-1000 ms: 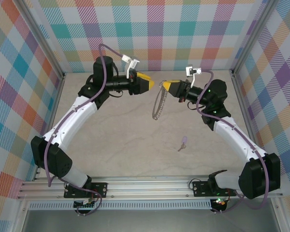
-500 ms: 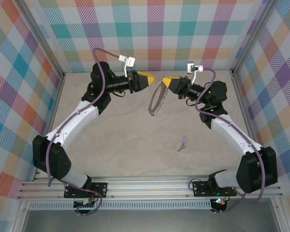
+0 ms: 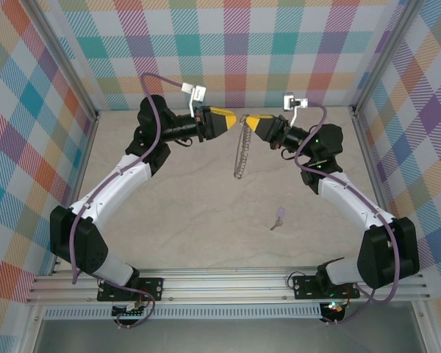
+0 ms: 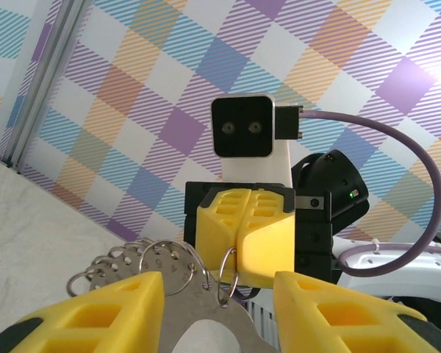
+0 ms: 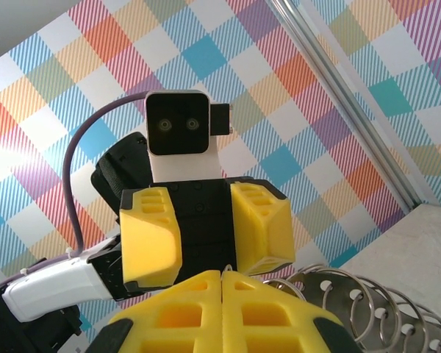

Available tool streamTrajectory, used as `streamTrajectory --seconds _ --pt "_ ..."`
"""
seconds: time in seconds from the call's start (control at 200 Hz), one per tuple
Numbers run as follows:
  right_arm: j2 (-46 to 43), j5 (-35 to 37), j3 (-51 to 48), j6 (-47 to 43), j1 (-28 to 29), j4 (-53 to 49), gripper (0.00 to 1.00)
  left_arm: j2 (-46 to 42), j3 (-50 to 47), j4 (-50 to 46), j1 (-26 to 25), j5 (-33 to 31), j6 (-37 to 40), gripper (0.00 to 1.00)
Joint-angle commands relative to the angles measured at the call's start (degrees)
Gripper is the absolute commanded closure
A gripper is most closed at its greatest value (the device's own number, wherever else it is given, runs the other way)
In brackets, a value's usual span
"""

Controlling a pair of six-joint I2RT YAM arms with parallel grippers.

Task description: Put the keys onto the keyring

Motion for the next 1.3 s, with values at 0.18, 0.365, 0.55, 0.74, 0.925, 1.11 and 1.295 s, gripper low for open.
streamTrajectory --seconds 0.18,0.365,0.55,0.74,0.925,1.11,1.295 --pt "0.3 -0.2 1.6 1.2 0.6 5.1 1.0 -0.2 0.6 1.5 -2.0 2.0 1.0 0.59" --pt "0.4 -0.2 1.7 1.4 0.7 5.2 1.0 0.0 0.6 1.3 -2.3 1.7 1.2 0.6" --pt "0.5 -0.1 1.7 1.7 0.8 5.4 1.0 0.6 1.0 1.3 -2.6 2.0 1.3 0.62" --pt "0.7 0.0 1.7 1.7 0.9 5.4 1.0 0.8 1.2 1.5 -3.0 2.4 1.4 0.66" --pt "0.7 0.0 1.6 1.6 1.0 5.3 1.0 0.9 1.4 1.4 -3.1 2.2 1.5 0.72" --pt "0.6 0.1 1.4 1.5 1.0 5.0 1.0 0.8 1.2 1.6 -3.1 1.7 1.5 0.78" --pt "0.7 0.0 1.5 1.5 0.9 4.9 1.0 0.8 1.2 1.8 -3.2 1.6 1.4 0.83"
